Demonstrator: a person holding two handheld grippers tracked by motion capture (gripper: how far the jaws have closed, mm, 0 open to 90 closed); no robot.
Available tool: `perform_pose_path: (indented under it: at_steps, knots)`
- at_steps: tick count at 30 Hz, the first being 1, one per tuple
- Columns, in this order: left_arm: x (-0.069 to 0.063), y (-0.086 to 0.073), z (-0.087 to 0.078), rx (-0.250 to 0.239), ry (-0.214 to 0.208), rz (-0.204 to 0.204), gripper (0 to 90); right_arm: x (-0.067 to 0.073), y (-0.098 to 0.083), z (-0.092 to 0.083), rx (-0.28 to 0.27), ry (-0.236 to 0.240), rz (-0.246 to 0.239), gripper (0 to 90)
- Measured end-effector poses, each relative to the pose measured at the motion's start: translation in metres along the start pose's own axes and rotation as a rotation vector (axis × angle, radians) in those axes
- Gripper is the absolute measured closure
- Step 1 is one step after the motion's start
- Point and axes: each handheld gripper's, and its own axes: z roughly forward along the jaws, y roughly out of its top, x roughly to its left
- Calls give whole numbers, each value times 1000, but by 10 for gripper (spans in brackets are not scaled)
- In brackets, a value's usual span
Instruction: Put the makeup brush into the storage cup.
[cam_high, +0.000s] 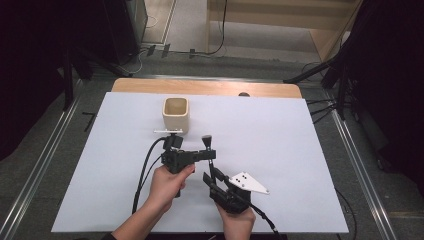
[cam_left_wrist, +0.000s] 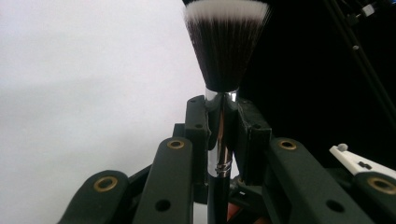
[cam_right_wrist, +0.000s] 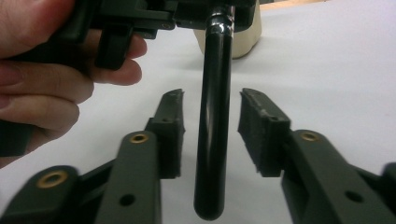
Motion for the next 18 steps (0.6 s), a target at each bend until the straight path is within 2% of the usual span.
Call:
perform_pose_path:
  at_steps: [2,8,11,18]
  knots:
    - [0,0,0,2,7,8,779,-1,1,0,11,3,-2,490]
    - [0,1,0,15,26,23,779,-3,3,1,26,23,17,461]
    - [0,1,0,22,33,20,779,-3,4,0,31,29,9,447]
    - [0,3,0,48,55,47,779,-8,10,2,79,37,-12,382]
